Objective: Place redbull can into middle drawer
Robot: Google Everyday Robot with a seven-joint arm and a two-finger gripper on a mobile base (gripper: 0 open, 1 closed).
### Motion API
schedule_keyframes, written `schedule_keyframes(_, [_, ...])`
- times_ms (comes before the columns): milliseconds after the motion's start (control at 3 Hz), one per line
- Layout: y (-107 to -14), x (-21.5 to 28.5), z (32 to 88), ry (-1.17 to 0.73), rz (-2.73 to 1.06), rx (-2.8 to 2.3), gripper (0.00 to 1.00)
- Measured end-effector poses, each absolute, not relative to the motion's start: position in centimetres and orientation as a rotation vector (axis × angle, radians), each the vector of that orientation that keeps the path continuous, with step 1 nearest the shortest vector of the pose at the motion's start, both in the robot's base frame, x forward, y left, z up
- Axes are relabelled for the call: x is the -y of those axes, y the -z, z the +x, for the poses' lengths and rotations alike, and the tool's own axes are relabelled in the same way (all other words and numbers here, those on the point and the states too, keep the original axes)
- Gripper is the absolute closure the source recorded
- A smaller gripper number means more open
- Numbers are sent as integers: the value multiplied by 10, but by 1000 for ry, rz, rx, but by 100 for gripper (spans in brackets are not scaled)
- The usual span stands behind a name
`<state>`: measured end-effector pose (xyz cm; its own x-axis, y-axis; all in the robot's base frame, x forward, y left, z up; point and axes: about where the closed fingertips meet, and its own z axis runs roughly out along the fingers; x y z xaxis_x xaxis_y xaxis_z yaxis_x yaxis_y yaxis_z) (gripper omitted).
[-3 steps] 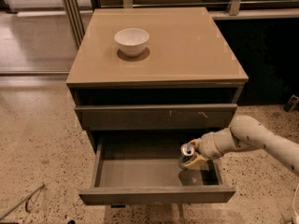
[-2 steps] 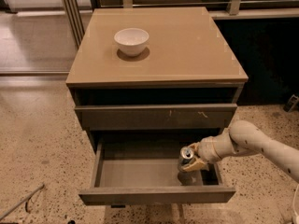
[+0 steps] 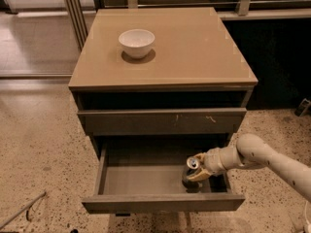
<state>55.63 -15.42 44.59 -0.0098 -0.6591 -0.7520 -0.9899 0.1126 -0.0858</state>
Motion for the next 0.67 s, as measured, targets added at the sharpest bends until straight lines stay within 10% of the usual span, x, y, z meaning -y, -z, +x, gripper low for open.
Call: schedule_keyframes(667, [-418, 151, 570, -631, -1639, -1726, 100])
